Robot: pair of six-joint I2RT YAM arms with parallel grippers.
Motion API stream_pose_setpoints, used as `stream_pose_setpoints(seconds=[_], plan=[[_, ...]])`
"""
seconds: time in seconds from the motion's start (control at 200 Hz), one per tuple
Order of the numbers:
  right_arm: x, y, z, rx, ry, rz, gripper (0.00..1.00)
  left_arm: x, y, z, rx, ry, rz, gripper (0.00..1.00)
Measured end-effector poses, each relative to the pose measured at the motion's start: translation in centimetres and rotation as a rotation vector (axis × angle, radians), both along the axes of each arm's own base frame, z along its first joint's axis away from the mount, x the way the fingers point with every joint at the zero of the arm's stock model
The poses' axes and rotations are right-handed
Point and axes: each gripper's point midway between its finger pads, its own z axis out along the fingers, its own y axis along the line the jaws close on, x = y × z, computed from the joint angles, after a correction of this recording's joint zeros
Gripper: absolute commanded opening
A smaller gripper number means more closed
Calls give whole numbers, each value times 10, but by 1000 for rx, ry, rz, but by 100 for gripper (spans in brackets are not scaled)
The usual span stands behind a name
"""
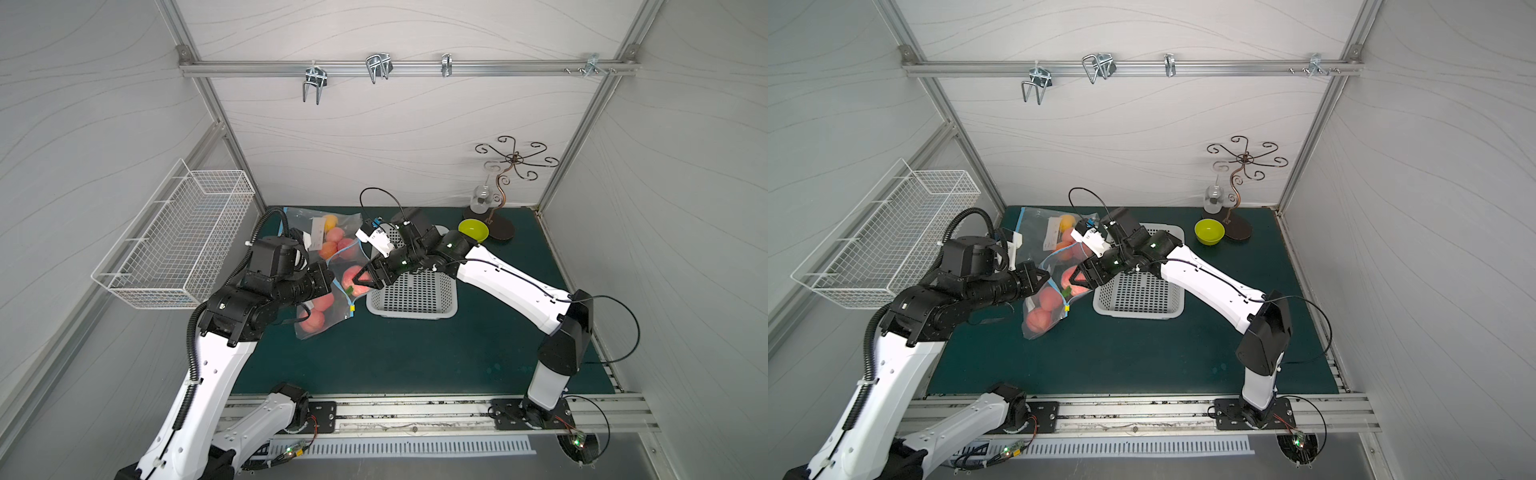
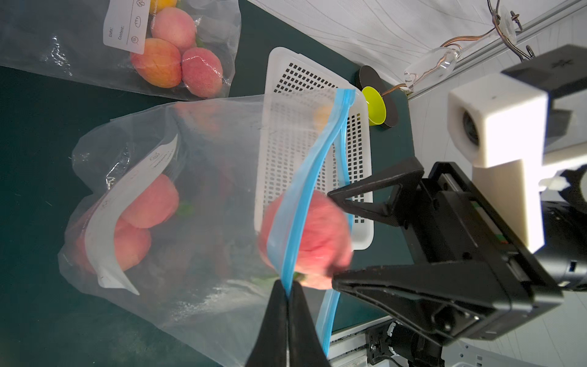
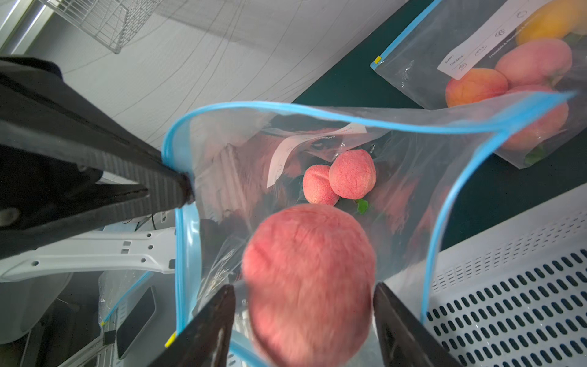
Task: Place the peach in a zip-top bag and seal the zipper
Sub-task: Place the peach in the zipper food storage bag, then pick up the peach from the basket.
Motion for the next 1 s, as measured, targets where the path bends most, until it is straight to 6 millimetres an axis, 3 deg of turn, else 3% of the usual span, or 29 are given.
stream_pose_setpoints(seconds=[0.295,0.39,0.515,0.68,1.0], plan=[[14,-11,16,30,-43,-47,75,0,0,0,0,0,1,0],[36,-34,22,48,-42,-144,74,0,0,0,1,-1,0,0],[83,-76,17,34,-39,-339,74,0,0,0,0,-1,1,0],[136,-120,-15,-63,-46,-567,73,0,0,0,0,-1,0,0],[204,-143,-105,-352,-62,-735,72,0,0,-2,1,2,0,0]])
